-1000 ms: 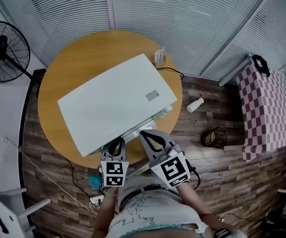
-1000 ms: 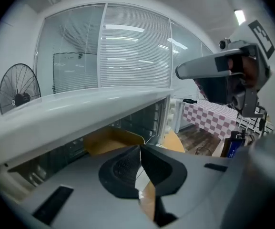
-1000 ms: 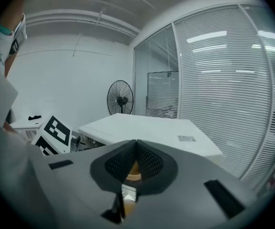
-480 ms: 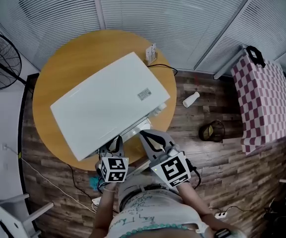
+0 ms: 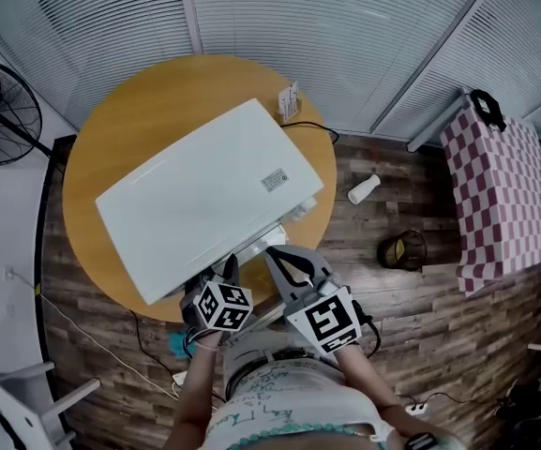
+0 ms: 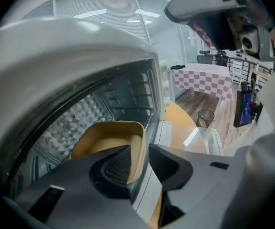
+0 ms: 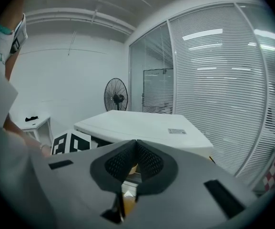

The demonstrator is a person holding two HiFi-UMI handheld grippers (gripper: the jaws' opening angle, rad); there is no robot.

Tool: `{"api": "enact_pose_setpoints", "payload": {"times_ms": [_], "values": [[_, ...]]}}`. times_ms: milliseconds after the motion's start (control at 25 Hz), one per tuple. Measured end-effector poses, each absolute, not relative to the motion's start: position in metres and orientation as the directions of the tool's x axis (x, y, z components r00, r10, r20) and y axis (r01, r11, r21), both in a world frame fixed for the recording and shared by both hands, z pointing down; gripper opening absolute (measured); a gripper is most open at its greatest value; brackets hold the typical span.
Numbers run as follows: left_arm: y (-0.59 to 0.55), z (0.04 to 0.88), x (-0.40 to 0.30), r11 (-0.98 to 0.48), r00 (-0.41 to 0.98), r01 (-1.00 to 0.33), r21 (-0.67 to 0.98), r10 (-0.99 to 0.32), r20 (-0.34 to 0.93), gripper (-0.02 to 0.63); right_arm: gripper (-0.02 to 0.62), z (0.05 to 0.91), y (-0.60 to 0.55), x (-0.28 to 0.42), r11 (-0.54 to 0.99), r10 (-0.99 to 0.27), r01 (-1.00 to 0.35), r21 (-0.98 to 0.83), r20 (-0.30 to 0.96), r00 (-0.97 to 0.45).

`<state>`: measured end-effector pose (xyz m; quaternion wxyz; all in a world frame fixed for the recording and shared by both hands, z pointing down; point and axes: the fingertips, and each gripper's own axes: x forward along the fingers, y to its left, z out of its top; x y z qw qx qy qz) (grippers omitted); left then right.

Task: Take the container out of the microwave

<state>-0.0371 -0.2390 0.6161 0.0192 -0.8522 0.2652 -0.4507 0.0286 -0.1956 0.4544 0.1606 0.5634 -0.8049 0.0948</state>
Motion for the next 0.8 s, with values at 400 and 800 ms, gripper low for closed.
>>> {"api": "enact_pose_setpoints", "payload": {"times_ms": [400, 800], "values": [[-0.243, 0.630, -0.029, -0.869, 0.398, -0.363, -0.338, -0.472, 0.787, 0.079, -0.006, 0.457, -0.195, 0.043, 0.333, -0.880, -0.943, 0.018, 0.364, -0.304], [-0.246, 0.628, -0.028, -0.872, 0.374, -0.368, -0.322, -0.457, 0.807, 0.032, -0.006, 0.456, -0.197, 0.049, 0.347, -0.876, -0.938, 0.010, 0.360, -0.320]]}}
